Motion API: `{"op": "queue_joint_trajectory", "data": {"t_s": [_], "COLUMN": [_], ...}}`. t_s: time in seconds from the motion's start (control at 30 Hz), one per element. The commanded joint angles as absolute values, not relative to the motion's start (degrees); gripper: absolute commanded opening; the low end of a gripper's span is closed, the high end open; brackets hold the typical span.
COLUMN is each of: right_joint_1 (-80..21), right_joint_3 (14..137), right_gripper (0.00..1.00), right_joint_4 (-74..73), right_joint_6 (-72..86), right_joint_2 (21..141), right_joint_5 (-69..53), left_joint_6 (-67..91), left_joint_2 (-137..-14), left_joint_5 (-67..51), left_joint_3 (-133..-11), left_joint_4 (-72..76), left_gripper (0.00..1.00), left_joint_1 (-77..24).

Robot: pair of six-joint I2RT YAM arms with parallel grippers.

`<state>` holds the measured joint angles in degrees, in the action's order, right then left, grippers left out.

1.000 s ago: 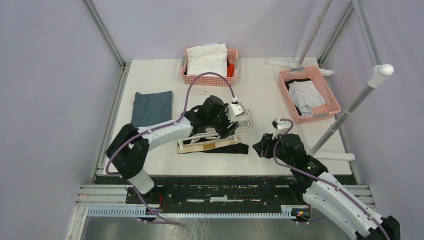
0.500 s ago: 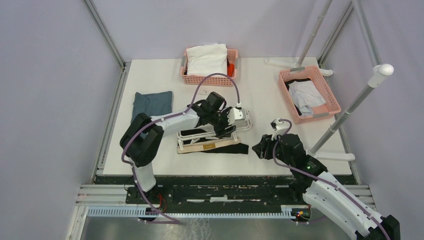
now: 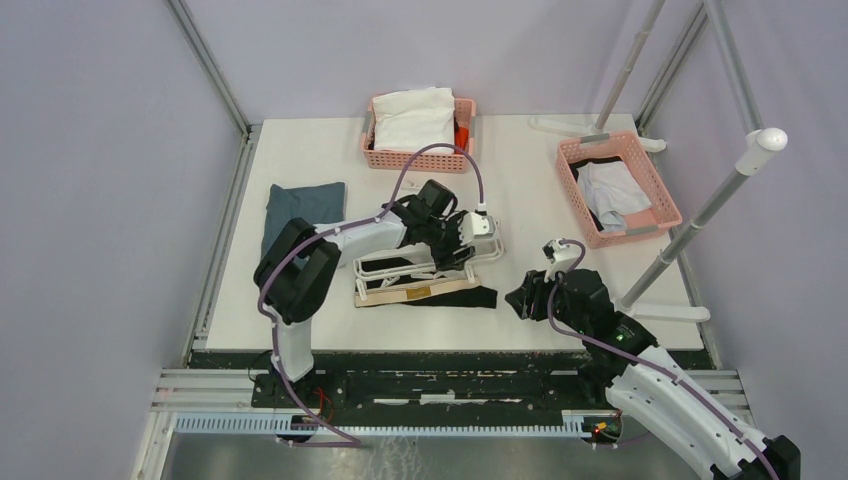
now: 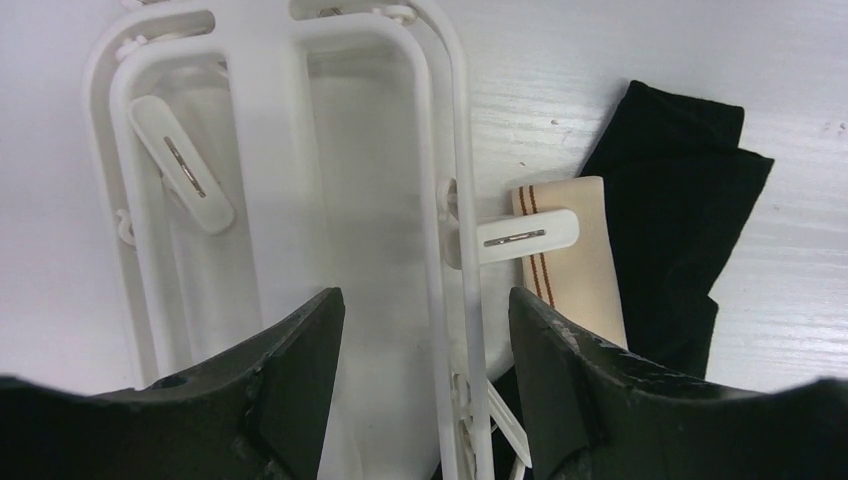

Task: Clip the underwear to the hanger
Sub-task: Pick up the hanger at the center of the board.

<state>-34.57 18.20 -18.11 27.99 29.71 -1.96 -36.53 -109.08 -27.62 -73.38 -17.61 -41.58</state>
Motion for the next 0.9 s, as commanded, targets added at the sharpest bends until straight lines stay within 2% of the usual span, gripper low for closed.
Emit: {"op": "queue_joint_trajectory", "data": {"t_s": [0.0,0.23,0.67,0.87], "right_joint_1": [-34.43,-34.43,-34.37,-34.40], "right_joint_3": [18.90,18.95,17.06,13.89], "right_gripper": [0.53,0.53,0.55,0.61], "right_joint_4": [-17.09,-17.48,-12.64,-2.92], "right_joint_6": [27.69,27.70,27.99,27.81], "right_joint_2": [29.09,28.96,27.95,24.67], "right_joint_5": [-2.61,-2.72,-4.50,-6.47], "left_joint_6": [-38.86,-39.24,-40.17,-40.52], "left_joint_2": [-110.72,-112.59,-107.56,-100.73], "left_joint_5": [-28.56,-27.69,-29.87,-33.60], "left_joint_3": [-75.97,-76.54,-77.17,-75.85], "left_joint_4": [-17.40,-17.49,-19.32,-19.96], "left_gripper": [0.68,0.62,0.17,0.12], "left_joint_1": [-41.43,-41.40,-41.40,-41.40]}}
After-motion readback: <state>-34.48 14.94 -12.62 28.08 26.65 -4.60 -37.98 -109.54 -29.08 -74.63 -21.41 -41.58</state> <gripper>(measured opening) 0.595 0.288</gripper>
